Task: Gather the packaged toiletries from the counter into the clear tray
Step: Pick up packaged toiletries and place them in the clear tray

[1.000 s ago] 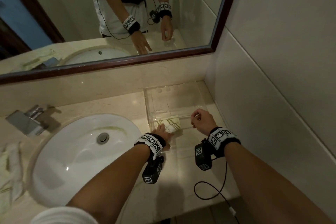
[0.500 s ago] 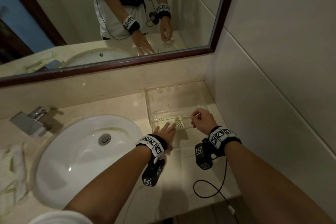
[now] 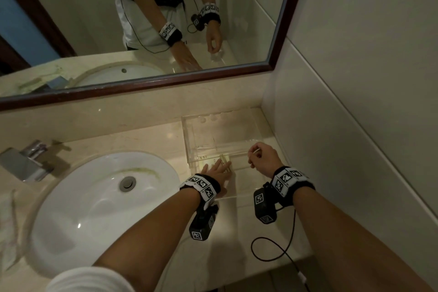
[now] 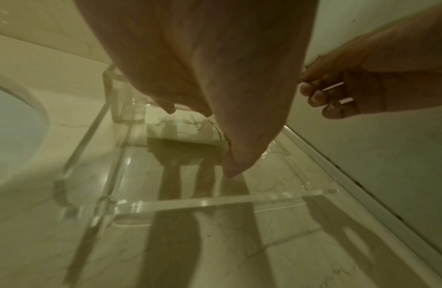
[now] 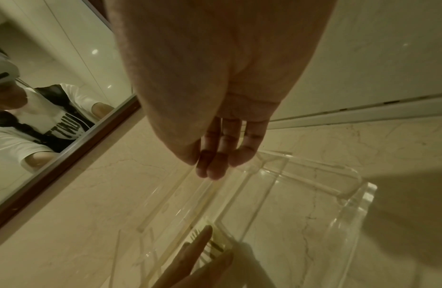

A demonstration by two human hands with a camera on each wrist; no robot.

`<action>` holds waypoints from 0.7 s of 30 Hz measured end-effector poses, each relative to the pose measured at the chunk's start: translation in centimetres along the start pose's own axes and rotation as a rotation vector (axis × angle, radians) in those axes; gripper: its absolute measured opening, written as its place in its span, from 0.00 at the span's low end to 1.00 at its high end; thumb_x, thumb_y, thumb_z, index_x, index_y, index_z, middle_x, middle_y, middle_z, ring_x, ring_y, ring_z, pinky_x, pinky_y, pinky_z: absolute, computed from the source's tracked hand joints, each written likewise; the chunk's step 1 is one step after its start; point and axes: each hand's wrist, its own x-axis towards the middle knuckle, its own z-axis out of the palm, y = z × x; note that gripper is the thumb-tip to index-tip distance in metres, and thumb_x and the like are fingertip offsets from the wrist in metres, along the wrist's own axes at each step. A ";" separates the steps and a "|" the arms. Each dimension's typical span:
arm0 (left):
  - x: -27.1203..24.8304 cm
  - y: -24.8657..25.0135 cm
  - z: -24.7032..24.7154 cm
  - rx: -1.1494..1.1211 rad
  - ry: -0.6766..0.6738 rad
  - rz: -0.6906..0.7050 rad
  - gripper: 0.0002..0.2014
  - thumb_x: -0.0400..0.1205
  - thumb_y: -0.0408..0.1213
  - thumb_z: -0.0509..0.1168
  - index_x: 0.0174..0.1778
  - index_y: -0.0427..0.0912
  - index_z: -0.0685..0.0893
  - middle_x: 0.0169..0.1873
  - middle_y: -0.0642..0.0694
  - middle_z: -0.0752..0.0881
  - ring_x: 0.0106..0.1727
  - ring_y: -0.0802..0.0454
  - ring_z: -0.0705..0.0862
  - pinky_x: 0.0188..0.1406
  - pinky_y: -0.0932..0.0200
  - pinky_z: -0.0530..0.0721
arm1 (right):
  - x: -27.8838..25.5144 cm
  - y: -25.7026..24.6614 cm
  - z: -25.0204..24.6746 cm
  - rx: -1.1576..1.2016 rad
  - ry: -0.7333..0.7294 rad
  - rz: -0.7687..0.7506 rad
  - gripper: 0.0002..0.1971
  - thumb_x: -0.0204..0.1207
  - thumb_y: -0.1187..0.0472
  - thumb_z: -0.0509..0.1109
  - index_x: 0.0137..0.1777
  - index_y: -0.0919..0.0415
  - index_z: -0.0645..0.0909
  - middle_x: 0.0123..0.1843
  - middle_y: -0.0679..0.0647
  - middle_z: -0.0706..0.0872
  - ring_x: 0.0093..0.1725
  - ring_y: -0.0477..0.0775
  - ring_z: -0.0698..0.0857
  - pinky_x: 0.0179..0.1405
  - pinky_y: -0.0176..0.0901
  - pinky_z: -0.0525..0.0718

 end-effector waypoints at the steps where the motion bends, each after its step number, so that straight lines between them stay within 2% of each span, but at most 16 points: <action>1: 0.3 0.1 0.0 0.003 -0.012 -0.006 0.36 0.81 0.44 0.62 0.83 0.53 0.53 0.84 0.54 0.38 0.84 0.46 0.37 0.81 0.34 0.46 | 0.1 0.0 -0.1 -0.001 -0.001 0.002 0.03 0.79 0.66 0.67 0.44 0.61 0.79 0.34 0.56 0.86 0.31 0.52 0.85 0.26 0.32 0.77; 11: 0.7 -1.0 0.4 -0.034 -0.018 -0.031 0.36 0.81 0.45 0.62 0.83 0.49 0.54 0.84 0.53 0.40 0.85 0.47 0.37 0.81 0.32 0.46 | 1.3 0.7 -1.4 -0.017 -0.009 0.033 0.06 0.79 0.66 0.67 0.41 0.58 0.78 0.33 0.55 0.86 0.31 0.53 0.85 0.30 0.37 0.79; 15: 0.0 -1.5 0.2 -0.042 0.029 -0.041 0.35 0.80 0.44 0.63 0.82 0.47 0.57 0.84 0.52 0.43 0.85 0.48 0.40 0.81 0.34 0.48 | 1.6 -0.4 -0.8 -0.005 -0.020 0.021 0.03 0.78 0.67 0.66 0.43 0.61 0.78 0.32 0.55 0.86 0.30 0.52 0.85 0.33 0.40 0.81; 18: -0.7 -1.8 -0.7 -0.116 0.060 -0.043 0.29 0.80 0.41 0.64 0.78 0.46 0.68 0.84 0.51 0.48 0.85 0.48 0.45 0.83 0.38 0.51 | 1.6 -1.3 -0.3 -0.011 -0.042 0.003 0.02 0.79 0.67 0.66 0.45 0.62 0.78 0.33 0.54 0.85 0.30 0.51 0.84 0.32 0.39 0.80; 21: -1.5 -2.6 -1.6 -0.269 0.130 -0.053 0.21 0.79 0.36 0.66 0.69 0.42 0.79 0.82 0.49 0.58 0.82 0.45 0.62 0.80 0.52 0.63 | 1.6 -2.3 0.2 -0.025 -0.060 -0.014 0.02 0.79 0.66 0.66 0.45 0.60 0.78 0.33 0.53 0.85 0.30 0.50 0.84 0.28 0.36 0.77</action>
